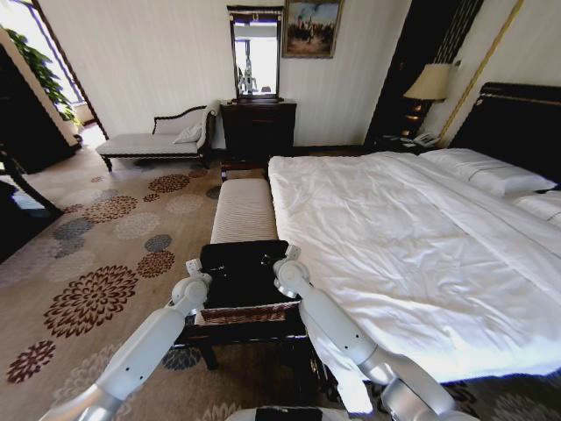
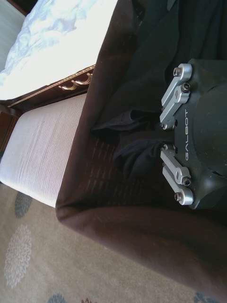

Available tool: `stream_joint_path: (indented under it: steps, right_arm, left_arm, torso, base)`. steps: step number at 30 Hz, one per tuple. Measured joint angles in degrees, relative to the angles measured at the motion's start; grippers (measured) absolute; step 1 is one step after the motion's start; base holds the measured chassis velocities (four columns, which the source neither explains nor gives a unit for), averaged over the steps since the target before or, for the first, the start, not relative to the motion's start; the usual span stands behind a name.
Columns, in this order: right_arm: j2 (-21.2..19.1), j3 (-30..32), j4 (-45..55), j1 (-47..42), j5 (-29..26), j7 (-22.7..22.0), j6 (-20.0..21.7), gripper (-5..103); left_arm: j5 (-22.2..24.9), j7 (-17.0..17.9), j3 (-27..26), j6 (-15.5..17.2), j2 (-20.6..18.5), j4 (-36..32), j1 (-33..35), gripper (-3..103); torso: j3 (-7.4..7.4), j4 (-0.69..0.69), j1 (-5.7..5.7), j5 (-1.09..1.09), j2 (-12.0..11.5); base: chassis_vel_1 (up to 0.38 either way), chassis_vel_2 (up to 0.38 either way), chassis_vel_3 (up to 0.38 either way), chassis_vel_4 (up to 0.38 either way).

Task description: Fold the clothes on the bed and place them into the basket.

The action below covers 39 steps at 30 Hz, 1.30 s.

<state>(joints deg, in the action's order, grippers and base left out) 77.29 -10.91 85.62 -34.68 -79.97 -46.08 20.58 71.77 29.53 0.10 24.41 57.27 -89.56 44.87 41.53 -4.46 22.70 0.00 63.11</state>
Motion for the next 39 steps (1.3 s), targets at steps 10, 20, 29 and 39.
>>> stream_joint_path:
  steps: [10, 20, 29, 39]
  right_arm:
    - [1.8, -1.7, -6.3, 2.1, 0.7, 0.7, 1.5, 9]
    - [0.8, -2.2, -6.1, 1.7, 0.8, 2.0, 2.6, 32]
    - [0.3, -2.8, -4.5, 1.1, 0.5, 0.8, 3.1, 65]
    - [-2.5, -0.2, 3.4, -1.7, 2.8, 1.4, 3.8, 99]
  left_arm:
    - [1.4, 0.7, 5.2, 3.5, 0.9, 5.4, -5.9, 7]
    - [3.6, 1.8, 5.2, 9.6, 0.4, 3.7, -6.0, 29]
    - [4.0, 2.2, 4.4, 12.2, -2.1, 1.3, -5.3, 67]
    - [1.7, 2.0, 0.2, 10.0, -8.1, -7.3, -0.3, 97]
  torso:
    - [0.00, 0.00, 0.01, 0.00, 0.0]
    - [-0.01, 0.00, -0.01, 0.00, 0.0]
    - [-0.01, 0.01, -0.01, 0.00, 0.0]
    - [-0.01, 0.01, -0.01, 0.00, 0.0]
  base:
    - [0.000, 0.000, 0.000, 0.000]
    - [0.000, 0.000, 0.000, 0.000]
    - [0.000, 0.000, 0.000, 0.000]
    - [0.000, 0.000, 0.000, 0.000]
